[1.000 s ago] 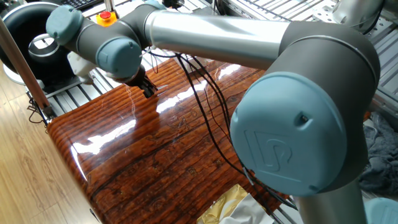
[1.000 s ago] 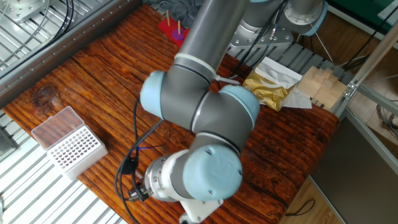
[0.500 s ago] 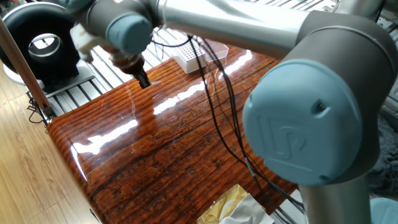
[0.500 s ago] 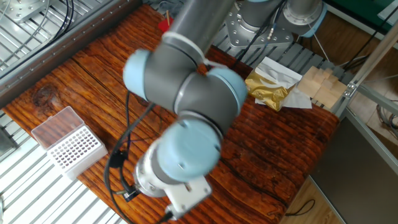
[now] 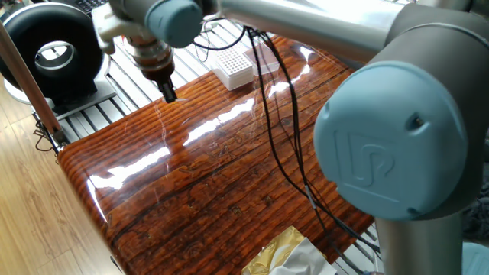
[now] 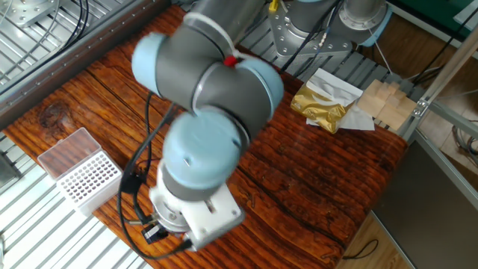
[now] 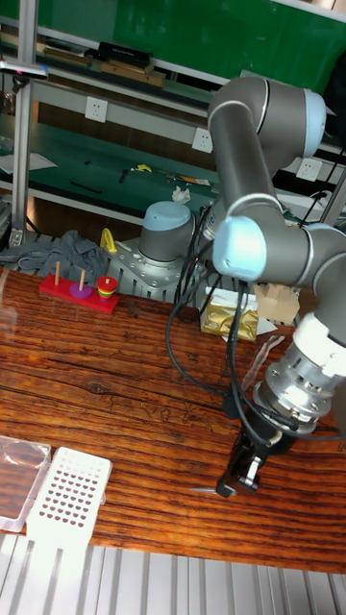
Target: Insert a medium pipette tip into the holder for medium pipette tips
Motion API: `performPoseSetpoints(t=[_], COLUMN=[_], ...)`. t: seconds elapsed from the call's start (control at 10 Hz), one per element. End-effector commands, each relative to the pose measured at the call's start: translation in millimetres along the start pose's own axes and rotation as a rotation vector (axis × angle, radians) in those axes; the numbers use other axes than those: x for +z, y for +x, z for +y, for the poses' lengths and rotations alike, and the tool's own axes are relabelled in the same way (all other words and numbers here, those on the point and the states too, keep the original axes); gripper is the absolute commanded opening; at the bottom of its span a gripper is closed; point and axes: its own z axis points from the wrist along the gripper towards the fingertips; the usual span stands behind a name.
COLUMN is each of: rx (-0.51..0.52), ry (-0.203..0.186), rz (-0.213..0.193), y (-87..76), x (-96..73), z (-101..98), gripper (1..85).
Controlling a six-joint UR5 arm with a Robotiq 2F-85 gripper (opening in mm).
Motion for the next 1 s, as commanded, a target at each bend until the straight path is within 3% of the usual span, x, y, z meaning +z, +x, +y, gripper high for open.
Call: performPoseSetpoints(t=[0.0,0.2,0.4,0.9], rx=[0.1,0.142,0.148,0.217], ry=[-0.018,-0.031,-0.016,-0.037], rz=[-0.13,-0.158,-0.148,-0.194], y=[-25.9,-30.3,-21.3,-12.6], x=[-9.8,-12.6,-17.3,-31.1], z=[-1.1,-1.5,-6.7,-9.1], gripper=[1.0,1.0,1.0,1.0])
